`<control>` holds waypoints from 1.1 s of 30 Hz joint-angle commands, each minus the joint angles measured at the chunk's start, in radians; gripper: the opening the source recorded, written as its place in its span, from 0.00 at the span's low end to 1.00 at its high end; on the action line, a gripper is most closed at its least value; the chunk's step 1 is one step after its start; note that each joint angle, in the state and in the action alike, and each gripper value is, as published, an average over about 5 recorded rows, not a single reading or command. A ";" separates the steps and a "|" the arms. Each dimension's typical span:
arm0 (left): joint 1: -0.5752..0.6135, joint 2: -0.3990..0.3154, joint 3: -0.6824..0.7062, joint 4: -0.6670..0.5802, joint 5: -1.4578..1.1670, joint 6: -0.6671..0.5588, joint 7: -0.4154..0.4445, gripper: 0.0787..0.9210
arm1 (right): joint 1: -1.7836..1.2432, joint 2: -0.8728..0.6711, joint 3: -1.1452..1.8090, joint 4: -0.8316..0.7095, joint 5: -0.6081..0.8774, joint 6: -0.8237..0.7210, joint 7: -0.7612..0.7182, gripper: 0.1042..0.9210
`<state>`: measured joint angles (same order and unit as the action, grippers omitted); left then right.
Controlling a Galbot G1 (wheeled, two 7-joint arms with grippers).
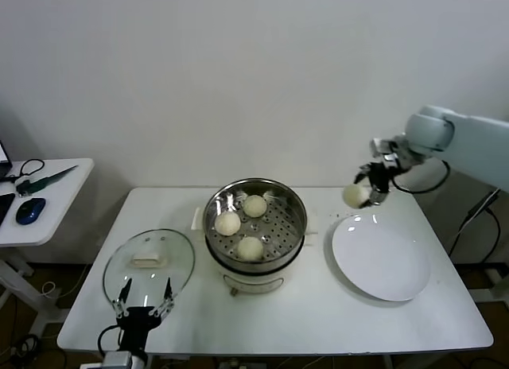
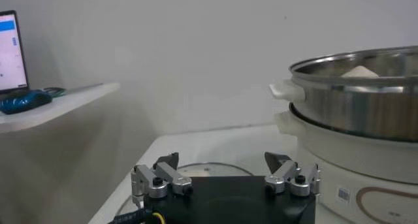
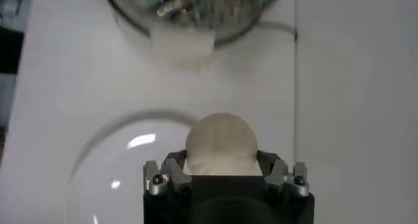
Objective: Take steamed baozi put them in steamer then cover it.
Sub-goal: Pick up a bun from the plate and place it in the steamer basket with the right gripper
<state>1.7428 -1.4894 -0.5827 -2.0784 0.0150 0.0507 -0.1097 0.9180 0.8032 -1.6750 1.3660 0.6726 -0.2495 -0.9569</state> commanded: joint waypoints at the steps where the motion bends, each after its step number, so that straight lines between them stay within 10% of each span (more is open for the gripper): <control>1: 0.000 0.000 0.006 -0.001 0.001 -0.001 0.000 0.88 | 0.214 0.276 -0.101 0.256 0.375 -0.169 0.122 0.76; 33: 0.022 0.003 -0.013 -0.036 -0.023 0.004 0.003 0.88 | -0.170 0.478 -0.099 -0.072 0.158 -0.214 0.197 0.75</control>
<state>1.7619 -1.4866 -0.5966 -2.1127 -0.0086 0.0547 -0.1069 0.7858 1.2530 -1.7669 1.3211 0.8496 -0.4492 -0.7731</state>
